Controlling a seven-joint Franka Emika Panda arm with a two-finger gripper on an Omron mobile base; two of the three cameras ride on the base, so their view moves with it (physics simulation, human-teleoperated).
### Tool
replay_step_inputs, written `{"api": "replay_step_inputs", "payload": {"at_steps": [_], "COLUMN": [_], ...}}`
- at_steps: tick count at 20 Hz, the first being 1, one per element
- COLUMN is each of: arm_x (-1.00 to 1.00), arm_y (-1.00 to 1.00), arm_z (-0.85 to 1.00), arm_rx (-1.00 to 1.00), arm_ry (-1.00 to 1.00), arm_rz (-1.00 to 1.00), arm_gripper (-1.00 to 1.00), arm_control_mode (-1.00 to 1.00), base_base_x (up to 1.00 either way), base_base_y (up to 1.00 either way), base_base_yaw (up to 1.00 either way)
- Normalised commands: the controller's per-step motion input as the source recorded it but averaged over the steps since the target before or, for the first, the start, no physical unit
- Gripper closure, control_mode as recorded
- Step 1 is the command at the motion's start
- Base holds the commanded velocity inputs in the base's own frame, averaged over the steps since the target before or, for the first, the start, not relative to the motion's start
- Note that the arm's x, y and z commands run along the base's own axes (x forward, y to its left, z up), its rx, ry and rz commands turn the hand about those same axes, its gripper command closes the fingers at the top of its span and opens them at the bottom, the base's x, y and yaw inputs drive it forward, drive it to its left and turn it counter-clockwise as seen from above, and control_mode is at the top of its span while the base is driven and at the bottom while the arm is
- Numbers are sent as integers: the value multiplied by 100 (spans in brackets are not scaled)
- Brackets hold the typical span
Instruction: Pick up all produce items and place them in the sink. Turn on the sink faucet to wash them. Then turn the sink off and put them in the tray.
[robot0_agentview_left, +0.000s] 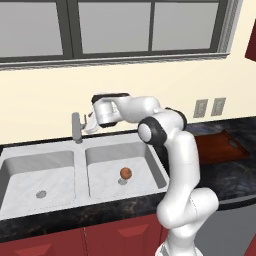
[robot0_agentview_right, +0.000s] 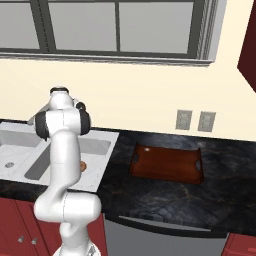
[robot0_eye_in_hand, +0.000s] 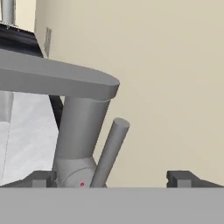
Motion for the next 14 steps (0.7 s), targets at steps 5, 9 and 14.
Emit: {"api": "replay_step_inputs", "payload": {"at_steps": [5, 9, 14], "arm_x": [30, 10, -5], "arm_y": [17, 20, 7], "arm_z": [-10, -6, -2], "arm_rx": [0, 0, 2], "arm_ry": [0, 0, -7], "arm_rz": [1, 5, 14], "arm_gripper": [-100, -100, -100], "arm_control_mode": [-100, -100, -100], "base_base_x": [0, 0, 0], "base_base_y": [0, 0, 0], "base_base_yaw": [0, 0, 0]}}
